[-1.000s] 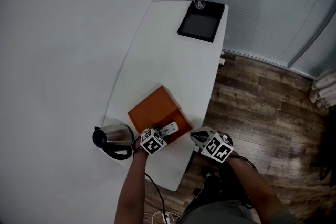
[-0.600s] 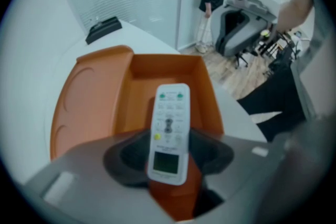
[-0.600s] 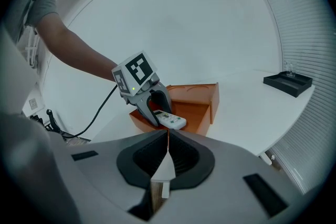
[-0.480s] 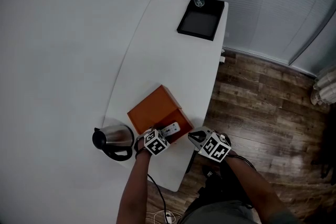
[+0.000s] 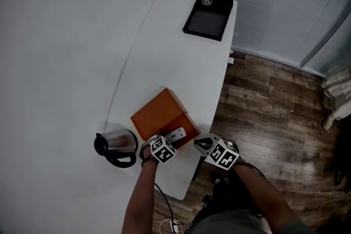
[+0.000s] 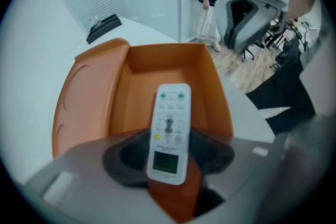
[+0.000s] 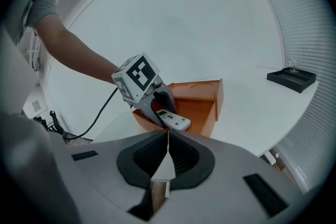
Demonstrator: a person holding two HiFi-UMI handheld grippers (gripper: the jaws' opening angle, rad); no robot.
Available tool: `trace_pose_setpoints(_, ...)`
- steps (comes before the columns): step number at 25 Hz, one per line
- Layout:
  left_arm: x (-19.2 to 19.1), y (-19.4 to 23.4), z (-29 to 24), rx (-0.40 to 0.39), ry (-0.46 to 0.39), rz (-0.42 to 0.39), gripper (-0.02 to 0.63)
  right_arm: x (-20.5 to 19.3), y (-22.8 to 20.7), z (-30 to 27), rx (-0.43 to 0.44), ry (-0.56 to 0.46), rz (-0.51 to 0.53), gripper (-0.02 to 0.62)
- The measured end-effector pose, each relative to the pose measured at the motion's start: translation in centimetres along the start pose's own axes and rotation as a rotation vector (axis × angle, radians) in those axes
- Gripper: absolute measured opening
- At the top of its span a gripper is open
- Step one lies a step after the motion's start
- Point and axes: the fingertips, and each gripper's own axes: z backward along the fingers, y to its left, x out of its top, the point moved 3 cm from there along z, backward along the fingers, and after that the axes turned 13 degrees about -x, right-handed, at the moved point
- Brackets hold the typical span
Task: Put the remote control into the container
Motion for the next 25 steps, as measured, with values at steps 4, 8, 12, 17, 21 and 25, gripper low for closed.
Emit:
trace_pose_setpoints(4,-0.1,0.1,-0.1,0.001,-0.012,0.004,0.239,-0.1,0.1,-0.2,0.003,0.001,-0.002,0.017)
trace_pose_setpoints(8,-0.2,0.0,-0.1,0.019,0.011,-0.021,0.239,0.3,0.2,-0.1,0.011,-0.008,-0.013,0.017)
trace_pose_setpoints(12,0.1,-0.3,0.1,0.02,0.009,-0.033,0.239,0.6,0.0,0.0,0.012,-0.017,-0.028,0.017)
trace_pose_setpoints(17,0.0,-0.5,0.9,0.032,0.01,-0.045,0.241,1.2,0.6,0.2,0.026,-0.032,-0.032,0.017)
trace_pose_setpoints(21,0.6,-0.8,3.0,0.082,-0.037,-0.042,0.241,1.3,1.0,0.6,0.026,-0.028,-0.021,0.017)
trace_pose_setpoints(25,1.1,-0.9,6.3,0.134,-0.129,-0.006,0.241,2.1,1.4,1.0,0.024,-0.034,0.002,0.017)
